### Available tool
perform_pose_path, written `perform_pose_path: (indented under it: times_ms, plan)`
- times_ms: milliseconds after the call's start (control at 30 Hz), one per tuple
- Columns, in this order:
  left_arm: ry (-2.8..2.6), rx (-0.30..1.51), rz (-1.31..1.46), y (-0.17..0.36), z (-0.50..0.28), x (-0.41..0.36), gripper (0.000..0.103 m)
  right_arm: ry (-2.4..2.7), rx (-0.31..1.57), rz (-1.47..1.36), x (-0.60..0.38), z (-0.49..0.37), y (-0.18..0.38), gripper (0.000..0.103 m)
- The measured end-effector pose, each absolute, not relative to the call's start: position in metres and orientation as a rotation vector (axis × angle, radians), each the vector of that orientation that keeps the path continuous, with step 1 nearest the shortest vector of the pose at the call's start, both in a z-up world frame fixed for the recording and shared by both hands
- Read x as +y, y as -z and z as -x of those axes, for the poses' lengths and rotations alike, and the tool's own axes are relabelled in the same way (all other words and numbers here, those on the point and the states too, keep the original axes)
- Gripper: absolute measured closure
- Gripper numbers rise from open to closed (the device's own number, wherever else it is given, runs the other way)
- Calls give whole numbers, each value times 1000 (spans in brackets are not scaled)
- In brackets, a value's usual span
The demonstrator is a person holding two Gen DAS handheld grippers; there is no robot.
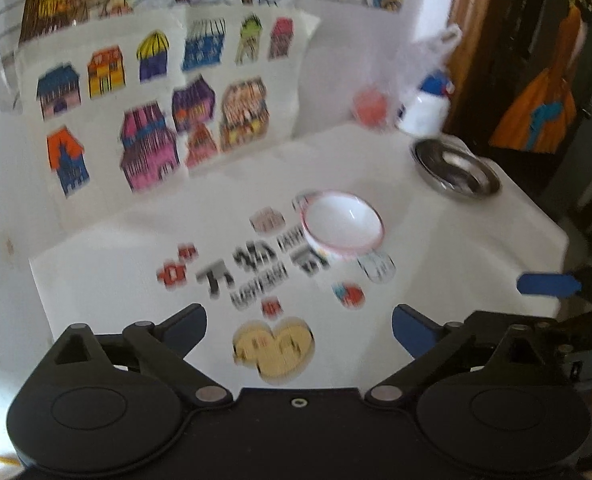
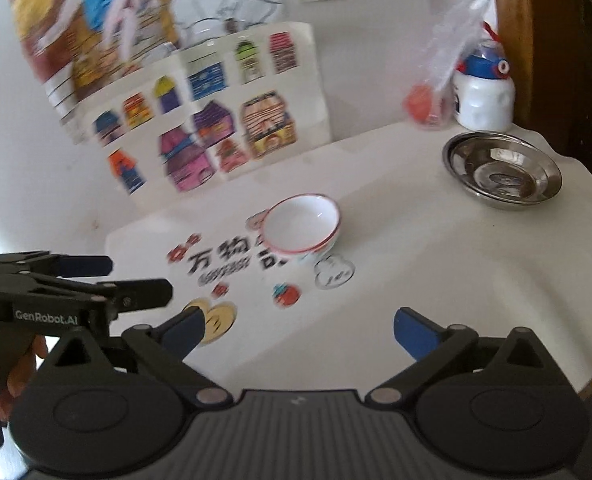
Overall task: Organize plates and bowls
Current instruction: 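Move both tools to the floral white bowl, then close both grippers on the rim of the floral bowl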
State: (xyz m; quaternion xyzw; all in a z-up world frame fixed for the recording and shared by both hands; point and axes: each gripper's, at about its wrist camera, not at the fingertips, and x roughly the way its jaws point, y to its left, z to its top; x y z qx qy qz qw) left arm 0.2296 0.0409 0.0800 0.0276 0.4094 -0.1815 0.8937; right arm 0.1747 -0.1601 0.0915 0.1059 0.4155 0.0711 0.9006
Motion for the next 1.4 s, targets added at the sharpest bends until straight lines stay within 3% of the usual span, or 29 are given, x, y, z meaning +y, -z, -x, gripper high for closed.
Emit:
perform_pose_path:
  times_ms: [500, 1000, 1400]
  plan:
    - [346, 920, 105, -22, -338, 31, 3, -58, 847, -272, -182, -257, -41, 0]
    - [360, 946, 111, 5, -367, 16, 4, -32, 830, -253, -182, -281, -7, 2]
    - [364, 956, 97, 10, -370, 15, 17, -68, 825, -262, -179, -283, -5, 21]
